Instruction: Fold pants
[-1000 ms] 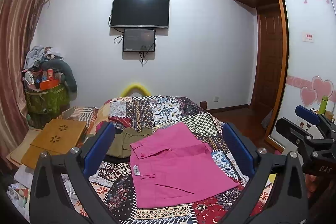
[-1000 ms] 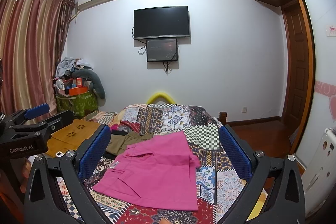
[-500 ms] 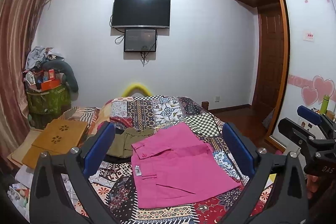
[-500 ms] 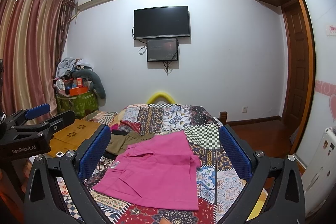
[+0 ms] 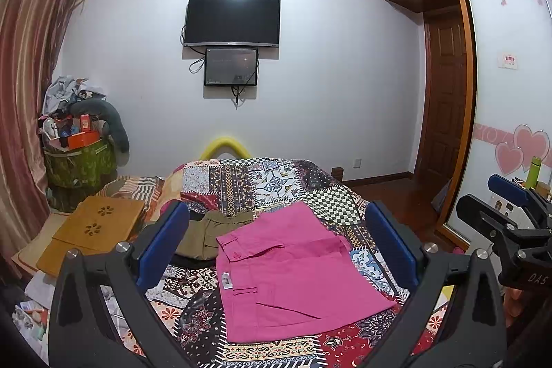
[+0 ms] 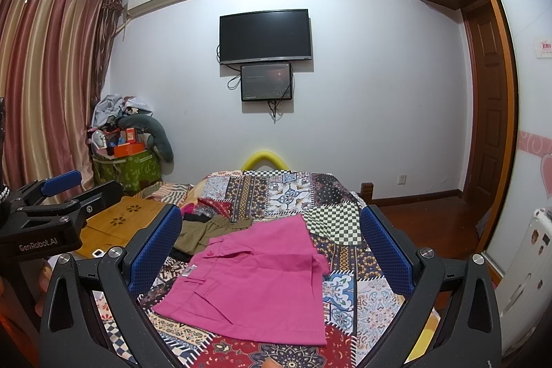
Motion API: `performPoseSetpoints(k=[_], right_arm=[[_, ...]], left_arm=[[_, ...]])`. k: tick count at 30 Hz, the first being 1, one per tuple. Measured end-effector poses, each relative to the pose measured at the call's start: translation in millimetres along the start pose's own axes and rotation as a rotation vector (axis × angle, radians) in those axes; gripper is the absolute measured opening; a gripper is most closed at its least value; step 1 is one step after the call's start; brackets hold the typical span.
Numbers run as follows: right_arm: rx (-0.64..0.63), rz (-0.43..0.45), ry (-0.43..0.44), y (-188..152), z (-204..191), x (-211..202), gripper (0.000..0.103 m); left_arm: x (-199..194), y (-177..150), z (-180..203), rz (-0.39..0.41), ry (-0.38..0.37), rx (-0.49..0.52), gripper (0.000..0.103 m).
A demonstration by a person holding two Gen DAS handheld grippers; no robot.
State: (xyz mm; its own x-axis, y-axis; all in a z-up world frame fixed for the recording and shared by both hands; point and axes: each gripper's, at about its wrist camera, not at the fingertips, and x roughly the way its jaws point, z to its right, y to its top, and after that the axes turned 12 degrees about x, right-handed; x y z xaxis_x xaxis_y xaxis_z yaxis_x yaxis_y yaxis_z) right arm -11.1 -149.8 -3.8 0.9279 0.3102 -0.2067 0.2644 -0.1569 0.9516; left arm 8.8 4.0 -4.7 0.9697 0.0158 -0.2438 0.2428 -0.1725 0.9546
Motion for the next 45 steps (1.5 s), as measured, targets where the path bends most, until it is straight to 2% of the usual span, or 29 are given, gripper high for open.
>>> performPoseSetpoints(k=[24,32,36,38,45], right_arm=[[0.005,-0.004,-0.005,-1,3,-1,0.102],[0.002,-0.015,-0.008,-4,5,5,0.102],[0.001,-0.036,-0.025,-7,9,17,0.102],[0.001,-0.059,-0.037,-11,13,27,0.102],[-0.029,-0.227,-0.097,-48,42,86,0.102]], left_arm=[[2,0,-1,-0.009,-0.001,0.004,0.103],[15,-1,-5,-0.036,-0.011,-0.008,0.103],[35,-7,-7,-0.078,-0.022,0.003,0.103],[54,-13,-11,-0.123,-0.005,0.005,0.103],[129,-49,-25,-0.314,-0.005,0.005,0.103]])
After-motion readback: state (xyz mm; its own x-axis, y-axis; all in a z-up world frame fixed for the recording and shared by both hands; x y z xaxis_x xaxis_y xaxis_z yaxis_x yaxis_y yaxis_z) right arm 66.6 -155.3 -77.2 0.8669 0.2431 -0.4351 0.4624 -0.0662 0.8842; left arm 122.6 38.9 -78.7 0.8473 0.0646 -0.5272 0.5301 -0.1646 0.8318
